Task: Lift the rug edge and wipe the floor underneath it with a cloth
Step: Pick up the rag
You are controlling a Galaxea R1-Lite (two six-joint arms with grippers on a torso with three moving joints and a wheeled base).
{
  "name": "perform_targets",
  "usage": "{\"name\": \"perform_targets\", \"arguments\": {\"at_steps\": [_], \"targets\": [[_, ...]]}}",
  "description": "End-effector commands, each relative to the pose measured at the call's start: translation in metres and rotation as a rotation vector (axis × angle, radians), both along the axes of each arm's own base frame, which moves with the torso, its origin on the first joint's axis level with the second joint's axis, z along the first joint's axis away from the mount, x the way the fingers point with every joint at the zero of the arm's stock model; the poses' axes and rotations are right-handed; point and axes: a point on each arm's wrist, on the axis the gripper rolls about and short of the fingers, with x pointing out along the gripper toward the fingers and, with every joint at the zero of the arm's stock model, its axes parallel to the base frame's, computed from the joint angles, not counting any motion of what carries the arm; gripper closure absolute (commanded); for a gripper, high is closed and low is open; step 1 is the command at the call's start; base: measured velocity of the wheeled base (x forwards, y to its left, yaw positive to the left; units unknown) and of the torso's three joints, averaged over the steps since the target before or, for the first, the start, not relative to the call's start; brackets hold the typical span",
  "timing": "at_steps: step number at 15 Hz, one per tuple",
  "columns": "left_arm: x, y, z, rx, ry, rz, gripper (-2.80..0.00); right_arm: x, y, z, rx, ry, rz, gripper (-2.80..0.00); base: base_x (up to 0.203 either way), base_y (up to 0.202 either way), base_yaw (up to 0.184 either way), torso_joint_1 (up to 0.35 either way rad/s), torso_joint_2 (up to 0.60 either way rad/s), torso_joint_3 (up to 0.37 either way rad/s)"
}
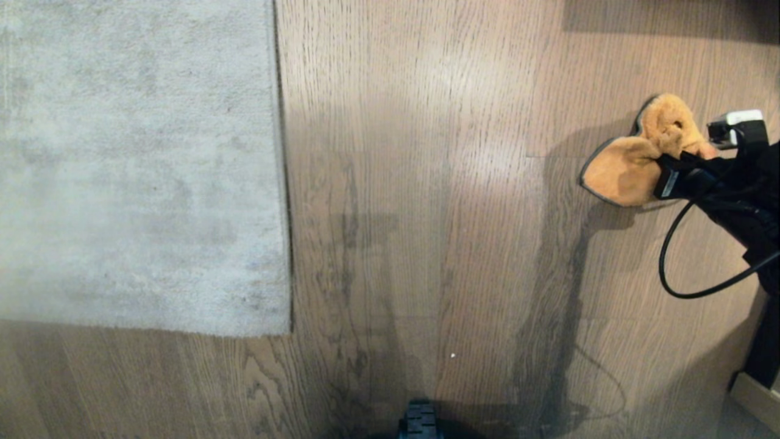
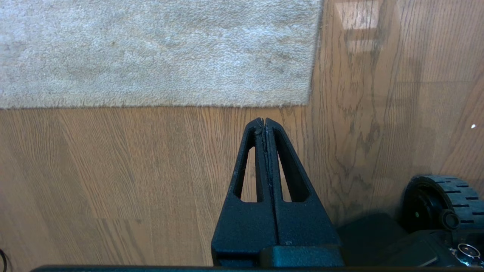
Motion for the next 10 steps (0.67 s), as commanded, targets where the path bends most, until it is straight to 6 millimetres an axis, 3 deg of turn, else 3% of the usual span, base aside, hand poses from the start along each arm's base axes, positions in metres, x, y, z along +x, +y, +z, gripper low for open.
{"name": "perform_targets", "arguments": {"at_steps": [1, 10], "targets": [[0.0, 0.0, 0.0, 0.0, -0.001, 0.0, 0.0, -0.005, 0.001, 0.004, -0.004, -0.012, 0.004, 0.0, 0.0, 0.0, 0.0, 0.0, 0.0, 0.0], [0.0, 0.0, 0.0, 0.0, -0.001, -0.001, 0.0, -0.044, 0.008, 0.025, -0.011, -0.062, 0.002, 0.0, 0.0, 0.0, 0.0, 0.0, 0.0, 0.0]]}}
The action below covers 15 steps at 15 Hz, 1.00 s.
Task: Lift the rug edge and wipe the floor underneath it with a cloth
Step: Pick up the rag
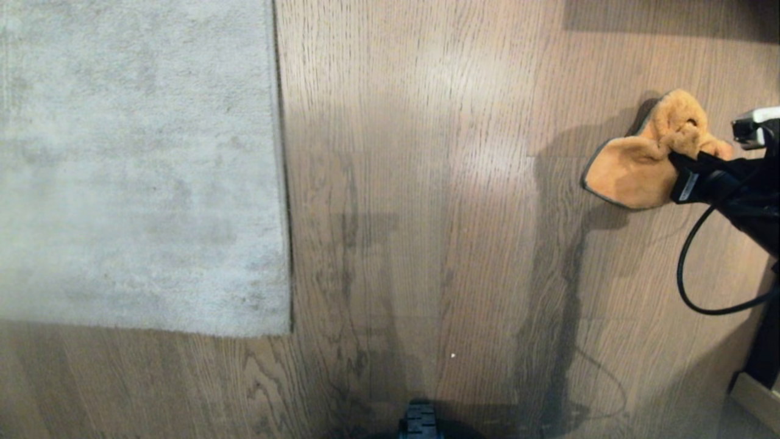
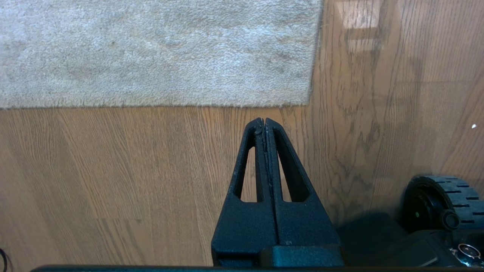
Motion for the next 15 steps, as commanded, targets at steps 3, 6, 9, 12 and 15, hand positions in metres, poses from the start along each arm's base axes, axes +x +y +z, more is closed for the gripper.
{"name": "perform_targets", "arguments": {"at_steps": [3, 6, 9, 12, 15], "targets": [[0.0, 0.0, 0.0, 0.0, 0.0, 0.0, 0.0, -0.025, 0.005, 0.015, -0.011, -0.054, 0.003, 0.0, 0.0, 0.0, 0.0, 0.0, 0.0, 0.0], [0.0, 0.0, 0.0, 0.0, 0.0, -0.001, 0.0, -0.047, 0.009, 0.016, -0.013, -0.067, 0.003, 0.0, 0.0, 0.0, 0.0, 0.0, 0.0, 0.0], [0.0, 0.0, 0.0, 0.0, 0.0, 0.001, 0.0, -0.07, 0.013, 0.019, 0.0, -0.084, 0.007, 0.0, 0.0, 0.0, 0.0, 0.0, 0.0, 0.0], [0.0, 0.0, 0.0, 0.0, 0.0, -0.001, 0.0, -0.093, 0.017, 0.02, 0.008, -0.093, 0.009, 0.0, 0.0, 0.0, 0.0, 0.0, 0.0, 0.0], [0.0, 0.0, 0.0, 0.0, -0.001, -0.001, 0.0, -0.118, 0.023, 0.018, 0.017, -0.101, 0.014, 0.0, 0.0, 0.0, 0.0, 0.0, 0.0, 0.0]]}}
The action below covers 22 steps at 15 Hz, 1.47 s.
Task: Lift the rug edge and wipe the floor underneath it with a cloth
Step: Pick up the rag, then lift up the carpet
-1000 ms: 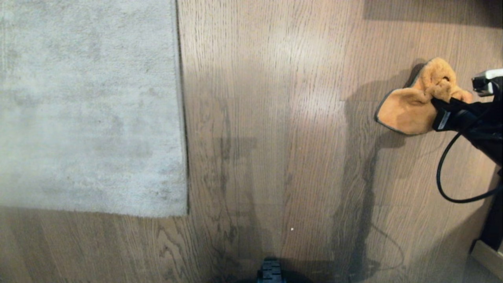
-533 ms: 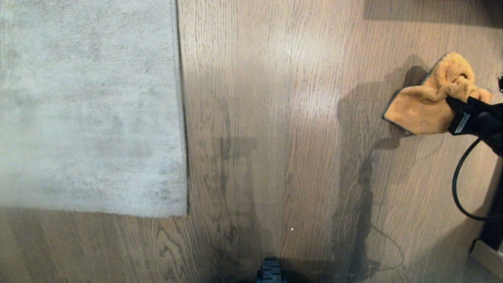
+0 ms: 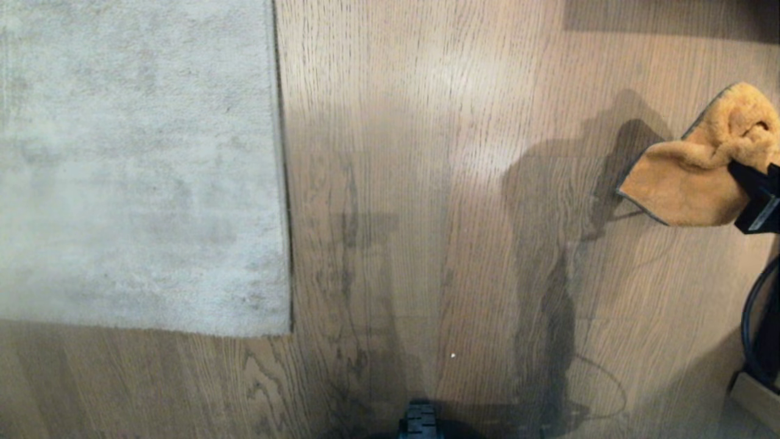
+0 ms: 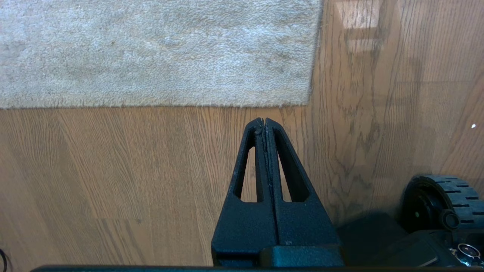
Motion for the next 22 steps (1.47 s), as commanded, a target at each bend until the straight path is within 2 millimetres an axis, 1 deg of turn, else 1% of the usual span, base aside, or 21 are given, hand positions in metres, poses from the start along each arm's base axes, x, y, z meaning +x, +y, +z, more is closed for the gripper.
{"name": "perform_targets", "arguments": {"at_steps": [1, 4, 5, 8, 10, 16, 22], "targets": [[0.0, 0.0, 0.0, 0.0, 0.0, 0.0, 0.0, -0.024, 0.005, 0.006, -0.011, -0.05, 0.005, 0.0, 0.0, 0.0, 0.0, 0.0, 0.0, 0.0], [0.0, 0.0, 0.0, 0.0, 0.0, 0.0, 0.0, -0.051, 0.011, 0.0, -0.01, -0.047, 0.013, 0.0, 0.0, 0.0, 0.0, 0.0, 0.0, 0.0], [0.0, 0.0, 0.0, 0.0, -0.001, 0.0, 0.0, -0.062, 0.013, -0.006, -0.008, -0.035, 0.013, 0.0, 0.0, 0.0, 0.0, 0.0, 0.0, 0.0], [0.0, 0.0, 0.0, 0.0, 0.0, 0.0, 0.0, -0.096, 0.022, -0.03, -0.001, -0.006, 0.041, 0.0, 0.0, 0.0, 0.0, 0.0, 0.0, 0.0], [0.0, 0.0, 0.0, 0.0, -0.001, 0.0, 0.0, -0.114, 0.028, -0.046, -0.001, 0.009, 0.081, 0.0, 0.0, 0.0, 0.0, 0.0, 0.0, 0.0], [0.0, 0.0, 0.0, 0.0, -0.001, 0.0, 0.0, -0.161, 0.035, -0.078, 0.003, 0.07, 0.127, 0.0, 0.0, 0.0, 0.0, 0.0, 0.0, 0.0], [0.0, 0.0, 0.0, 0.0, 0.0, 0.0, 0.0, -0.198, 0.037, -0.108, 0.005, 0.114, 0.13, 0.0, 0.0, 0.0, 0.0, 0.0, 0.0, 0.0]]}}
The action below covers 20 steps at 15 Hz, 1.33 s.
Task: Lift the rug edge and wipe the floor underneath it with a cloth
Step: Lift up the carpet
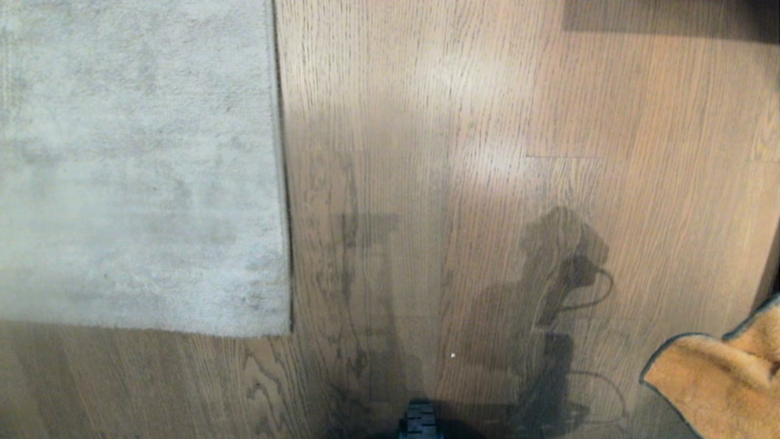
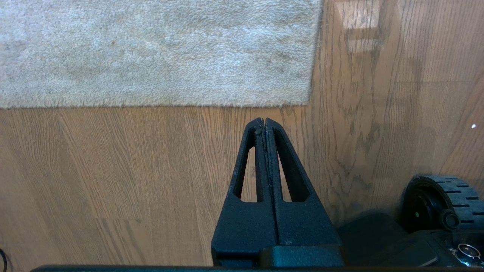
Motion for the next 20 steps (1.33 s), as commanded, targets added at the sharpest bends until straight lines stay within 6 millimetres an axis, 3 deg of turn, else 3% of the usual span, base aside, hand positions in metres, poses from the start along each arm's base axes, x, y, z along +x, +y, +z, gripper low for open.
{"name": "perform_targets", "arguments": {"at_steps": [1, 10, 20], "targets": [[0.0, 0.0, 0.0, 0.0, 0.0, 0.001, 0.0, -0.016, 0.001, -0.007, -0.01, -0.064, 0.003, 0.0, 0.0, 0.0, 0.0, 0.0, 0.0, 0.0], [0.0, 0.0, 0.0, 0.0, -0.001, 0.001, 0.0, -0.037, 0.0, -0.042, -0.031, 0.004, 0.029, 0.0, 0.0, 0.0, 0.0, 0.0, 0.0, 0.0], [0.0, 0.0, 0.0, 0.0, -0.001, 0.0, 0.0, -0.037, 0.0, -0.047, -0.019, 0.052, 0.026, 0.0, 0.0, 0.0, 0.0, 0.0, 0.0, 0.0]]}}
